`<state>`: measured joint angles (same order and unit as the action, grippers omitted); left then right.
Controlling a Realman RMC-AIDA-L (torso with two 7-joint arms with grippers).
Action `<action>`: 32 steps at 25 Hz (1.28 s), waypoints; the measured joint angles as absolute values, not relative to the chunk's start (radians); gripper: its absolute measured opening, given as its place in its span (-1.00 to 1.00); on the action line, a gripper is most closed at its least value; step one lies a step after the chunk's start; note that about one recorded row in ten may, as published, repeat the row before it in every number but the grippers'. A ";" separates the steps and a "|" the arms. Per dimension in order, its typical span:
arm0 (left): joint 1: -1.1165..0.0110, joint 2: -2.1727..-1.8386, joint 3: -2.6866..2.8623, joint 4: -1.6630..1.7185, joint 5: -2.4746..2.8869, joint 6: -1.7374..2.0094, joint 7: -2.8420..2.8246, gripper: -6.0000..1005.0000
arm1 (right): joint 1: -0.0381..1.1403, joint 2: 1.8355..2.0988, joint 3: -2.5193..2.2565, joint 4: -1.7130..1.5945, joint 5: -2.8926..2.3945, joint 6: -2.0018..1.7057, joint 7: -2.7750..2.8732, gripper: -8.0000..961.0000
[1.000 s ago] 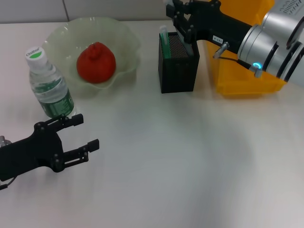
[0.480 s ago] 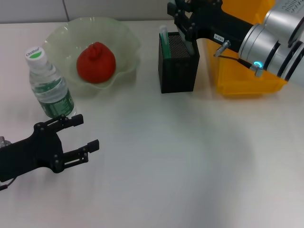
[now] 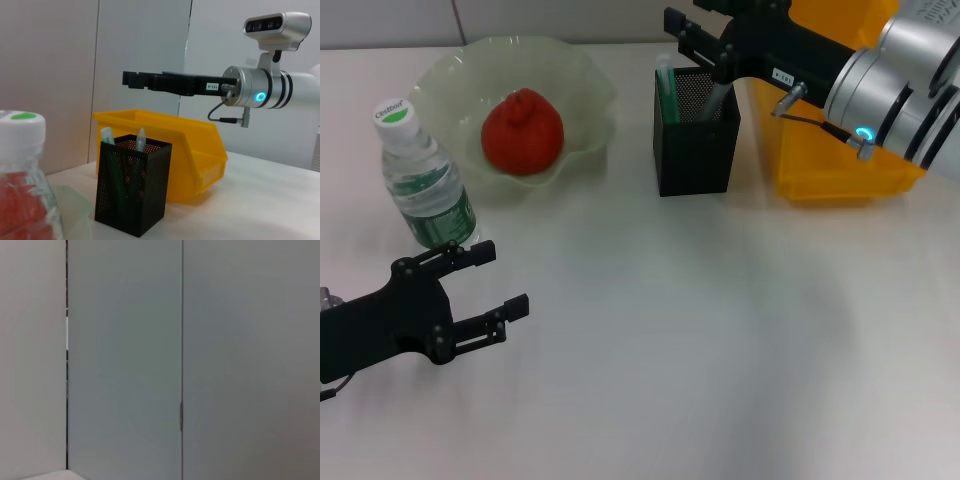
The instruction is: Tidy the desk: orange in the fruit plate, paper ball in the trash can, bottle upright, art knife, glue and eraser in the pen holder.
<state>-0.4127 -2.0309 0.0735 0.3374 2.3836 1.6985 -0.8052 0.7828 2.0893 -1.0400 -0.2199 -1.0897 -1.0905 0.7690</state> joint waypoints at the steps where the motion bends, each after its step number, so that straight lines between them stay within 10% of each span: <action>1: -0.413 -2.031 0.074 0.337 2.384 1.699 -0.805 0.59 | 0.783 2.089 -1.040 -0.220 -1.085 -1.091 0.769 -0.17; 23: -0.417 -2.032 0.081 0.332 2.386 1.717 -0.822 0.59 | 0.598 2.080 -1.028 -0.339 -1.068 -1.369 1.001 0.67; 32: -0.432 -2.024 0.129 0.337 2.388 1.749 -0.863 0.59 | 0.406 1.987 -1.028 -0.438 -1.327 -1.802 1.202 0.72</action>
